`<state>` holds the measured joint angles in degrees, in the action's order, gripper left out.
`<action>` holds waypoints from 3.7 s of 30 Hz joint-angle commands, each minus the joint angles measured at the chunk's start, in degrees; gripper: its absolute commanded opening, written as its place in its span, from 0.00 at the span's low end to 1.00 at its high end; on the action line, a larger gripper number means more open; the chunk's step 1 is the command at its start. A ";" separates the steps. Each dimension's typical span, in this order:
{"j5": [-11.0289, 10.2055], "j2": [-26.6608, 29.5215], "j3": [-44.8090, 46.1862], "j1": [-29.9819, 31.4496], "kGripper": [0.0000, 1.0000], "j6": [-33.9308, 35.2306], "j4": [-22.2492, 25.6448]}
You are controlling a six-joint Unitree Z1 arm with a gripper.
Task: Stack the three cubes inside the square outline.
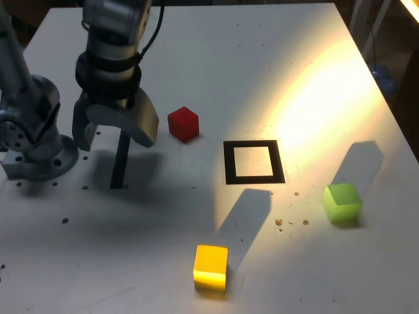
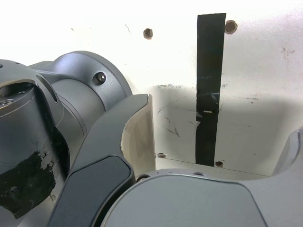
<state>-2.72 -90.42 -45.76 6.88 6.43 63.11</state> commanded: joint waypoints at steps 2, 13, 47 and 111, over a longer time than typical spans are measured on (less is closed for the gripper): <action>-0.10 0.34 -0.12 0.15 0.99 0.21 0.17; -0.02 1.08 0.16 0.15 0.99 1.46 0.98; 1.66 -5.87 -19.29 -10.56 0.99 19.24 8.92; 4.26 -16.80 -19.17 -22.50 0.38 8.74 -0.61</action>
<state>1.97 -107.01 -64.15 -16.44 15.36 62.14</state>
